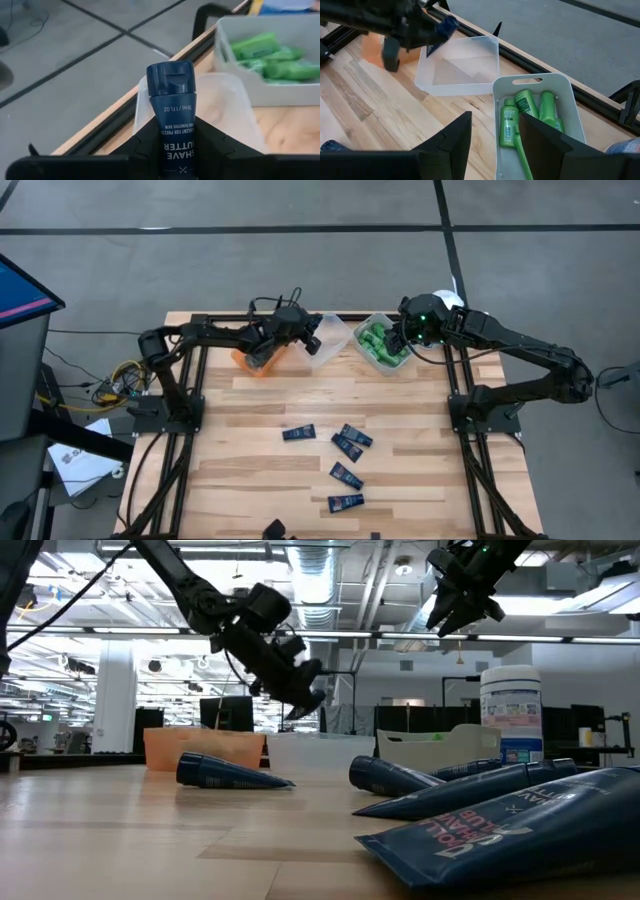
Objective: Pick & Place Travel size toiletries
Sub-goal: Put the dark blue shave cream into the transparent bin
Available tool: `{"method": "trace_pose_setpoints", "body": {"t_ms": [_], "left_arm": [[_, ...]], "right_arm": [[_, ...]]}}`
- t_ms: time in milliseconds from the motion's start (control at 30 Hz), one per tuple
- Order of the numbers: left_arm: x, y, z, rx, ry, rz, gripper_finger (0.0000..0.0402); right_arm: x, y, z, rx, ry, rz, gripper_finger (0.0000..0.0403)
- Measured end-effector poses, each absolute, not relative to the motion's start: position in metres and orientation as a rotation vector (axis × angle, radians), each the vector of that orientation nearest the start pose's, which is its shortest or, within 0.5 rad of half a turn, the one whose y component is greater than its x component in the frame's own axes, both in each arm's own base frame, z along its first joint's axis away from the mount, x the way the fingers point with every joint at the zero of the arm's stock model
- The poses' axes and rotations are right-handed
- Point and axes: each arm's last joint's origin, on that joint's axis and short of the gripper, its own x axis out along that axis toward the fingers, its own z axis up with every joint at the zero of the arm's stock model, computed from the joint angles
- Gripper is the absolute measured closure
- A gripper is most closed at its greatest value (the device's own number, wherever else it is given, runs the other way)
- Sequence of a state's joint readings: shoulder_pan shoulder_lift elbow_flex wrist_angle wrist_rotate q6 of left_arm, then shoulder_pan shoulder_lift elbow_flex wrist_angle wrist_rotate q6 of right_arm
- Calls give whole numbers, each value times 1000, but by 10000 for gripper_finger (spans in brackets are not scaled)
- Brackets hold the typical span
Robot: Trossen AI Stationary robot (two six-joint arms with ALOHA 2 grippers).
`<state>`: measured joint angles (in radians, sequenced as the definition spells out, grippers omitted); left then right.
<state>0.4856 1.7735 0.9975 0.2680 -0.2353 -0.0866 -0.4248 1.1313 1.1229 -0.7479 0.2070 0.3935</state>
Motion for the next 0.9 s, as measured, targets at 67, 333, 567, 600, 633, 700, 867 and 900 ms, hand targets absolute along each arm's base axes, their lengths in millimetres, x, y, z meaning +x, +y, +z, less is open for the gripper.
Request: {"method": "trace_pose_setpoints", "body": {"t_ms": [67, 333, 567, 600, 633, 700, 867, 900], "left_arm": [[330, 181, 176, -175, 506, 720, 318], [334, 180, 163, -180, 541, 704, 318], [332, 182, 164, -176, 544, 709, 294], [332, 181, 164, -176, 544, 708, 288], [332, 181, 164, -176, 544, 708, 281], [332, 181, 164, -176, 547, 707, 268], [332, 179, 167, -193, 551, 646, 227], [331, 178, 172, -193, 543, 638, 217]], "right_arm": [[201, -97, 334, 445, 637, -745, 248], [201, -97, 334, 445, 637, -745, 245], [201, -97, 334, 445, 638, -745, 248], [201, -97, 334, 444, 638, -745, 248], [201, -97, 334, 443, 638, -744, 247], [201, -97, 334, 442, 639, -744, 246], [201, -97, 334, 442, 639, -744, 243], [201, -97, 334, 442, 639, -744, 243]]}}
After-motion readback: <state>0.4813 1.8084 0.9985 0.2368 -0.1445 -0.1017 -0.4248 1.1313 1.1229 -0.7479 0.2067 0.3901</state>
